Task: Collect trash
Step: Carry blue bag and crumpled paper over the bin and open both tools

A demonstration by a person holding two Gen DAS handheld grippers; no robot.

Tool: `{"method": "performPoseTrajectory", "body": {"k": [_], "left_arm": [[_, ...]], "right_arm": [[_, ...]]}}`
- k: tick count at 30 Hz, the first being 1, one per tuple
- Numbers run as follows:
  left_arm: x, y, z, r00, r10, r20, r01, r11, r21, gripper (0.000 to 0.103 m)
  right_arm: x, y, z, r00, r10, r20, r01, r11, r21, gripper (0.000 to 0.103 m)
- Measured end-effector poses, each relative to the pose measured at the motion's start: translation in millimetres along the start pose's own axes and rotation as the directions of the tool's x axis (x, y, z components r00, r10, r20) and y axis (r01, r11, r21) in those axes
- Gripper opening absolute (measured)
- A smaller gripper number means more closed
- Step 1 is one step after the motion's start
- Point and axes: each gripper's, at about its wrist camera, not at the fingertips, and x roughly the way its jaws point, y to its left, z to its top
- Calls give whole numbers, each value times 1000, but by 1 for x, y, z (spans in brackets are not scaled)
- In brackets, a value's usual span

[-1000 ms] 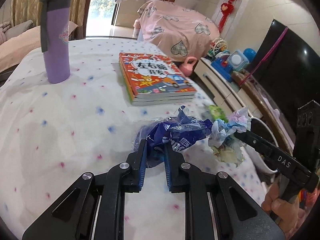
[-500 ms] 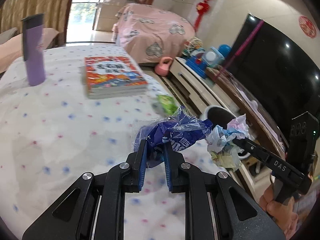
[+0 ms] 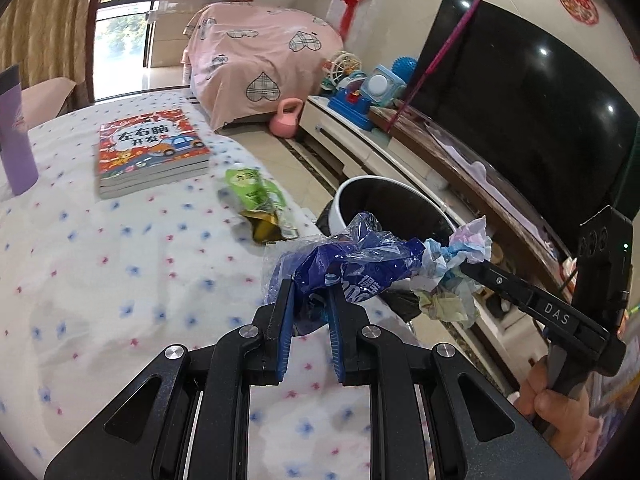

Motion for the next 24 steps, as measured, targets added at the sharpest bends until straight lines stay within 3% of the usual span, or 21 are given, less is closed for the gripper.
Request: {"method": "performPoseTrajectory", "body": {"k": [24], "left_arm": [[31,-47,18,1000,-3,-18,5,996,84,15]], "right_arm": [[-29,-59,20,994,-77,77,73,996,59,13]]}}
